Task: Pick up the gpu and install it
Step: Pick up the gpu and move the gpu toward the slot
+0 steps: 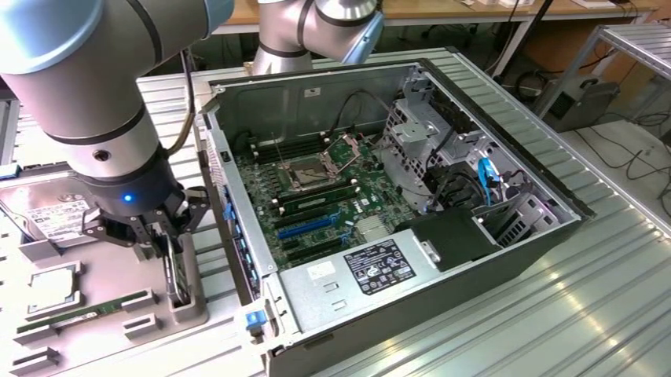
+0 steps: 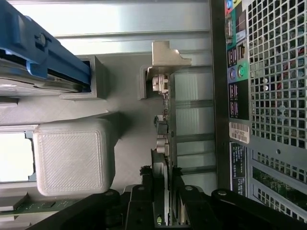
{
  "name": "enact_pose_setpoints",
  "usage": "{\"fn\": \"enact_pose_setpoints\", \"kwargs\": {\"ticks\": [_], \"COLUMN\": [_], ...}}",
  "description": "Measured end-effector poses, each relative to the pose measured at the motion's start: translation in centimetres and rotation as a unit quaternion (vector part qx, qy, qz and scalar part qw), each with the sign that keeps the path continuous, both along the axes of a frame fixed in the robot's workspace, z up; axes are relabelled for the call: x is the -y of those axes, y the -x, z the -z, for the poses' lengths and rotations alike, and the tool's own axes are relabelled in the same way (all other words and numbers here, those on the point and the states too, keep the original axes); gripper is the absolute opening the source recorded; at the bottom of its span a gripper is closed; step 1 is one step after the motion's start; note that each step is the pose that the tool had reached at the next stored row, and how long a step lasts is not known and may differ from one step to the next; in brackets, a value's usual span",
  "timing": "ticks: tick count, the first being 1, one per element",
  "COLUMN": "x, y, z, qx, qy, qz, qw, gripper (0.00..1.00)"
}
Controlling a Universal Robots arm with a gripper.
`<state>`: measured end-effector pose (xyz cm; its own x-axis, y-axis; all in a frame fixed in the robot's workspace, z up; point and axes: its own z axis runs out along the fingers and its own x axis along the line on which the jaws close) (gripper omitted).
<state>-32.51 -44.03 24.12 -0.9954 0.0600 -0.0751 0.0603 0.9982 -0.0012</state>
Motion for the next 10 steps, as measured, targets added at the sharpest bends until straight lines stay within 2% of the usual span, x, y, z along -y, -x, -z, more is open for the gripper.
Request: {"fn": "enact_pose_setpoints", "kwargs": {"ticks": [4,10], "x": [0.0,0.0], "y": [-0.19,-0.33], "z": [-0.08,-0.8], "qx": [-0.0007,-0.0012], "qy": [-0.0006,-0.001], "qz": [-0.002,-0.004], "qw": [1.0,1.0], "gripper": [0.27,0.27]}}
